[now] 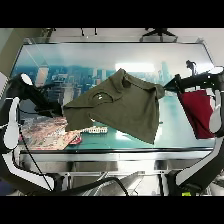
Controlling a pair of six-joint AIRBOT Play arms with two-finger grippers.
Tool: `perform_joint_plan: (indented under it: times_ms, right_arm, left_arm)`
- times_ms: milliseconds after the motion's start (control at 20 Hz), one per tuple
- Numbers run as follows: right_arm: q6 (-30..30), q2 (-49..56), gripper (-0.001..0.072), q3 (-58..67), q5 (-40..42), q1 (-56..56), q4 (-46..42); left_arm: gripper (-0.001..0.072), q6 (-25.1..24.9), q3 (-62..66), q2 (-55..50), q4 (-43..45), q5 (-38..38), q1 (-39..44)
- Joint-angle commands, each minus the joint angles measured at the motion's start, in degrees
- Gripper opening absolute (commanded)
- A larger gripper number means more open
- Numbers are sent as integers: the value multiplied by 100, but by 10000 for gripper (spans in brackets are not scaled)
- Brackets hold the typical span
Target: Fold the shirts.
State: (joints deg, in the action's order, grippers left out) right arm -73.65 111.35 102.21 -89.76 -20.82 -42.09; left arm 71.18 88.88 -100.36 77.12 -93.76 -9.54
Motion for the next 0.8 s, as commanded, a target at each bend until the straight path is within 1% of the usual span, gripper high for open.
perform_joint_plan:
  times_ms: [0,100,250,450,650,700,750]
  right_arm:
    - [-13,-544,226,-1137,-315,-17,-577]
    - [210,-949,226,-2092,-313,-24,-595]
    - [470,-1528,226,-3108,-278,-68,-597]
    - [638,-2345,226,-4192,55,-142,-695]
    - [734,-3036,226,-5364,599,-146,-846]
    - [728,-3156,227,-5650,778,-146,-844]
    - [730,-3254,227,-5980,1034,-144,-802]
  left_arm:
    - [708,-269,260,-33,31,951,-85]
    - [708,-555,264,-238,-310,1202,-85]
    - [708,-848,479,-870,-914,1154,-72]
    - [708,-946,1298,-1694,-964,778,140]
    - [706,-984,2013,-1971,-966,713,398]
    - [659,-984,2109,-1971,-973,710,435]
    - [522,-986,2175,-1971,-975,673,457]
